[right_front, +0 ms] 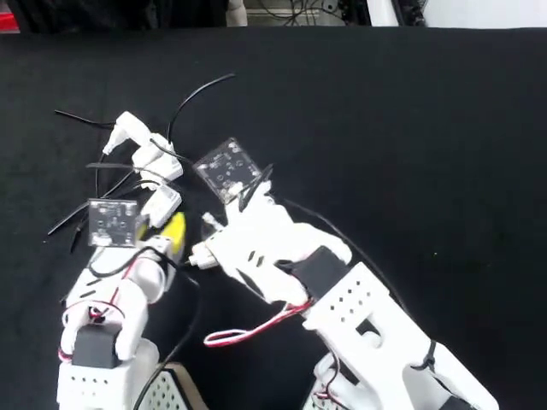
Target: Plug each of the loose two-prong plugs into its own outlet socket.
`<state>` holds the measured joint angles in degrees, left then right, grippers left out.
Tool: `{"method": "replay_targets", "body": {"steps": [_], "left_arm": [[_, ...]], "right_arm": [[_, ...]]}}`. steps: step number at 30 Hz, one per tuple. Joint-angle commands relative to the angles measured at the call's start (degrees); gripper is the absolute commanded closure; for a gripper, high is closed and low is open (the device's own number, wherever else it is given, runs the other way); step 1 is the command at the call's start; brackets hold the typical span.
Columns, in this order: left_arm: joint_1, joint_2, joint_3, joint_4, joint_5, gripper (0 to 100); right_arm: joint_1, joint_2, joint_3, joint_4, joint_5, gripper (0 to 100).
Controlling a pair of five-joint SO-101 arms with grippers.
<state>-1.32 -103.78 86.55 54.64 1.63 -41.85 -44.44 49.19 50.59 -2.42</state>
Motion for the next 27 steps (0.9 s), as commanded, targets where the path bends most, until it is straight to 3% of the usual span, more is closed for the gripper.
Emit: {"method": "replay_targets", "body": {"steps": [1, 7, 15, 19, 27], "left_arm": [[-1.7, -0.5, 0.1, -3.3, 0.4, 80], [-0.2, -0.5, 4.4, -12.0, 0.8, 80], [6.7, -0.6, 2.2, -12.0, 0.9, 80], [9.2, -0.6, -1.3, -11.9, 5.2, 80], [11.0, -0.7, -7.9, -0.7, 5.6, 80]], "right_arm": [[0.9, -1.6, 0.4, -0.7, 0.4, 98.6], [-3.4, -1.6, 1.0, 1.1, 0.4, 98.6], [-4.7, -1.4, 3.6, -0.3, 4.3, 98.6], [-5.8, -1.3, 5.8, -2.7, 4.3, 98.6], [-4.4, -1.3, 5.8, -3.2, 4.4, 98.6]]}}
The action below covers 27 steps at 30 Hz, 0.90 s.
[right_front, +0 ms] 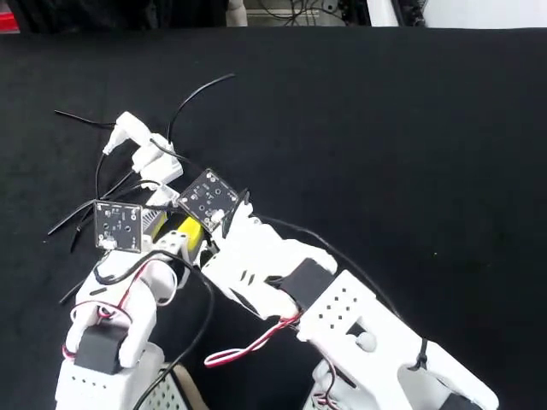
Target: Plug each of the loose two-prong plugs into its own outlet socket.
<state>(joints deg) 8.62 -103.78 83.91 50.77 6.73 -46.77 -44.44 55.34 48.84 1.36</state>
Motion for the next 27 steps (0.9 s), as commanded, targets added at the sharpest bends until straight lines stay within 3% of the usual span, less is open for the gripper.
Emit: {"method": "replay_targets", "body": {"steps": [1, 12, 21, 27], "left_arm": [[0.8, -0.7, -6.1, 4.4, 0.4, 80], [-2.2, -0.7, -7.1, 9.7, -9.1, 80], [-27.0, -0.7, -6.6, 13.5, -15.7, 80], [-32.7, -0.7, -2.3, 14.2, -16.4, 80]], "right_arm": [[1.1, -1.3, -0.4, -1.4, 0.6, 98.6], [4.6, -1.2, 3.1, -8.4, 1.8, 98.5], [6.9, -1.3, 15.0, -23.5, 2.9, 98.5], [6.9, -1.3, 21.1, -34.7, -0.2, 98.5]]}}
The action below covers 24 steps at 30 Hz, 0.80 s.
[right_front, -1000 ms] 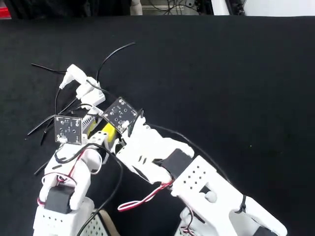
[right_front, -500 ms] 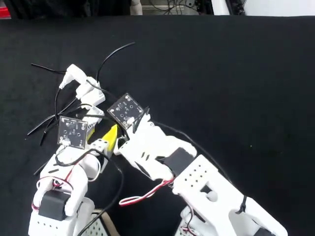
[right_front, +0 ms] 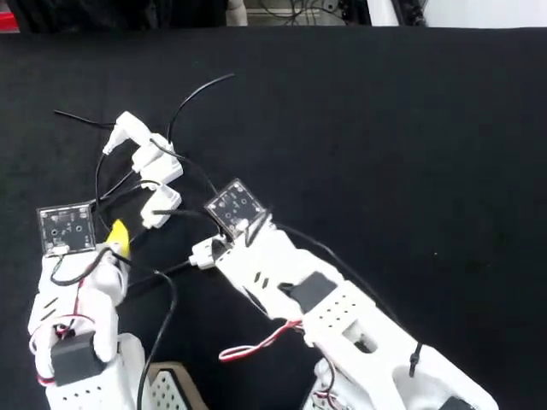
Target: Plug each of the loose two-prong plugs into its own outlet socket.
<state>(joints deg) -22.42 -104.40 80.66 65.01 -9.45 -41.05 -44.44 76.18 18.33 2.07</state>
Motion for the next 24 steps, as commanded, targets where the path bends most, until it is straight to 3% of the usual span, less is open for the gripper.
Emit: {"method": "replay_targets", "body": {"steps": [1, 5, 8, 13, 18, 24], "left_arm": [[-1.7, -0.1, 1.6, -0.1, -0.3, 80], [-1.5, -0.1, 2.5, -0.1, -0.3, 80], [2.6, 0.0, 3.0, -1.8, -1.3, 80], [8.7, 4.0, 9.6, -16.7, -0.6, 81], [11.9, 20.6, 5.4, -23.2, -0.1, 80], [24.3, 43.9, -7.4, -22.9, -2.2, 80]], "right_arm": [[1.6, -1.3, 0.5, -4.6, -0.9, 98.5], [4.8, -1.2, 0.6, -5.2, -0.9, 98.5], [10.9, -1.6, -1.2, -4.7, -0.9, 98.5], [19.6, -1.3, -10.8, 8.5, -0.9, 98.5], [28.0, -1.6, -17.2, 20.8, -1.0, 98.5], [29.0, -1.5, -17.0, 23.3, -1.0, 98.5]]}}
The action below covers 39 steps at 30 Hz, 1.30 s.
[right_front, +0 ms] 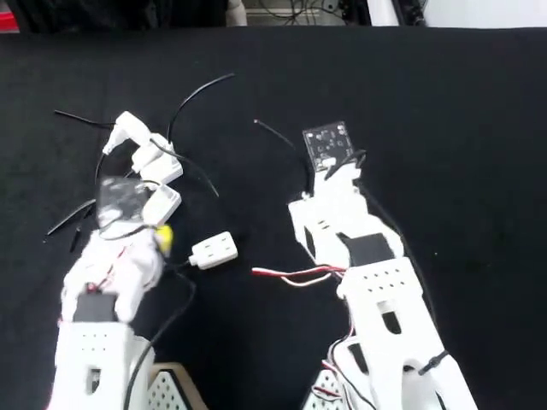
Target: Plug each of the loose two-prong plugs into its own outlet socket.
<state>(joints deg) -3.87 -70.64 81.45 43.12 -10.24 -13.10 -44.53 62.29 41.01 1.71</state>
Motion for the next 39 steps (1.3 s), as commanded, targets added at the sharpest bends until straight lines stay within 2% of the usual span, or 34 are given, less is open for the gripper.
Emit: {"method": "replay_targets", "body": {"steps": [1, 7, 12, 15, 21, 24, 27, 33, 39], "left_arm": [[7.3, 13.6, -10.7, -0.6, -4.1, 80], [12.8, 35.0, -30.1, 13.2, -24.4, 80], [16.0, 53.1, -44.4, 22.9, -35.9, 80], [18.1, 61.6, -48.4, 22.8, -38.6, 80], [21.1, 69.2, -49.0, 14.9, -38.7, 80], [21.4, 71.2, -49.0, 10.9, -34.8, 80], [21.1, 72.7, -49.0, 7.5, -26.6, 81], [22.7, 72.8, -49.8, 6.3, -7.6, 97], [24.9, 72.8, -51.6, 6.3, -0.6, 93]], "right_arm": [[1.1, -1.5, -2.9, 0.6, -0.6, 98.5], [1.1, -1.5, -2.7, 0.6, -0.6, 98.5], [1.1, -1.5, -2.7, 0.6, -0.4, 98.5], [1.2, -1.5, -2.7, 0.7, -0.4, 98.5], [5.8, -1.5, -6.7, 6.6, -0.3, 98.5], [7.6, -1.6, -8.7, 9.2, -0.3, 98.5], [9.2, -1.6, -9.6, 9.8, -0.5, 98.5], [12.0, -1.6, -10.7, 10.2, -0.7, 98.5], [12.0, -1.6, -10.7, 10.2, -0.7, 98.5]]}}
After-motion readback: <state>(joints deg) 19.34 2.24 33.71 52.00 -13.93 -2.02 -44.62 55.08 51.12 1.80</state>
